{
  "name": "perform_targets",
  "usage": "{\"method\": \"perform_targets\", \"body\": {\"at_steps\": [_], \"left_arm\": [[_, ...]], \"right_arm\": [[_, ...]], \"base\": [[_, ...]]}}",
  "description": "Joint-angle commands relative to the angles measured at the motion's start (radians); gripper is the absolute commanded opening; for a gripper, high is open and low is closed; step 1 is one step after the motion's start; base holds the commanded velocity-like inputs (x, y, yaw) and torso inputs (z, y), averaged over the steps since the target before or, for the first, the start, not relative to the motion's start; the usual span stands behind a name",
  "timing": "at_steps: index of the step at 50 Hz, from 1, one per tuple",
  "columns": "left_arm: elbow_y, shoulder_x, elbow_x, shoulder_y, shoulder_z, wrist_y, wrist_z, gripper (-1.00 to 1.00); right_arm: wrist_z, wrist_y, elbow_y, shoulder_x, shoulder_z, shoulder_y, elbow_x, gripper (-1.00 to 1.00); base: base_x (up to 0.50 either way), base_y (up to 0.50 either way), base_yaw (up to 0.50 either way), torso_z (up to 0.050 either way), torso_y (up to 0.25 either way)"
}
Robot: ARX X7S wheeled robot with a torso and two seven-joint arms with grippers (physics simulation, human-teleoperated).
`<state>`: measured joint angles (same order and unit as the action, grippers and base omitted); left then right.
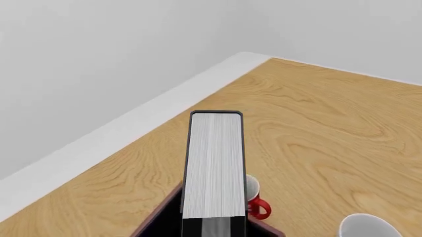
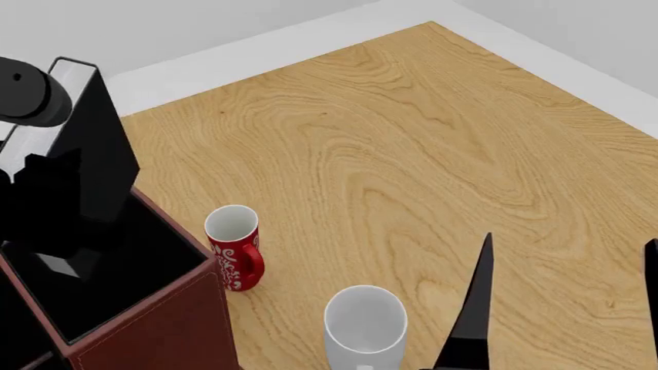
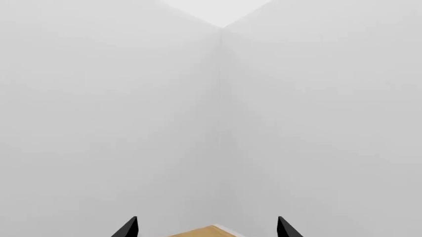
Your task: Pick up the book and place it in the right compartment of the caddy.
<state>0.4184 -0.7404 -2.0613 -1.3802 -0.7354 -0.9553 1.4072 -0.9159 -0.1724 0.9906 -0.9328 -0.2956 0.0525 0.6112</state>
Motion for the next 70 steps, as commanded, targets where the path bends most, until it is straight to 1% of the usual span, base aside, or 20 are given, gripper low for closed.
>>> {"method": "perform_targets", "body": {"at_steps": [1, 27, 36, 45, 53, 70], "left_arm": [[0.006, -0.014, 0.025, 0.004, 0.010, 0.043, 0.033, -1.00], [0.015, 0.008, 0.131, 0.103, -0.016, 0.117, 0.036, -1.00], [0.017, -0.007, 0.156, 0.125, -0.020, 0.123, 0.026, -1.00], [0.010, -0.011, 0.177, 0.140, -0.025, 0.130, 0.011, -1.00], [-0.015, 0.007, 0.210, 0.156, -0.041, 0.134, -0.013, -1.00], [-0.047, 0.012, 0.269, 0.191, -0.055, 0.148, -0.067, -1.00]], "right_arm": [[0.001, 0.001, -0.003, 0.001, -0.010, 0.007, -0.002, 1.00], [-0.008, 0.028, 0.002, -0.016, -0.004, -0.011, -0.003, 1.00], [-0.008, 0.025, 0.000, -0.014, -0.012, -0.002, -0.002, 1.00], [-0.008, 0.022, -0.004, -0.013, -0.021, 0.005, -0.002, 1.00], [-0.009, 0.029, -0.006, -0.017, -0.020, 0.003, -0.001, 1.00], [-0.009, 0.022, -0.009, -0.015, -0.032, 0.017, 0.000, 1.00]], "base": [[0.00, 0.00, 0.00, 0.000, 0.010], [0.00, 0.00, 0.00, 0.000, 0.001], [0.00, 0.00, 0.00, 0.000, 0.001], [0.00, 0.00, 0.00, 0.000, 0.001], [0.00, 0.00, 0.00, 0.001, 0.001], [0.00, 0.00, 0.00, 0.000, 0.002]]}}
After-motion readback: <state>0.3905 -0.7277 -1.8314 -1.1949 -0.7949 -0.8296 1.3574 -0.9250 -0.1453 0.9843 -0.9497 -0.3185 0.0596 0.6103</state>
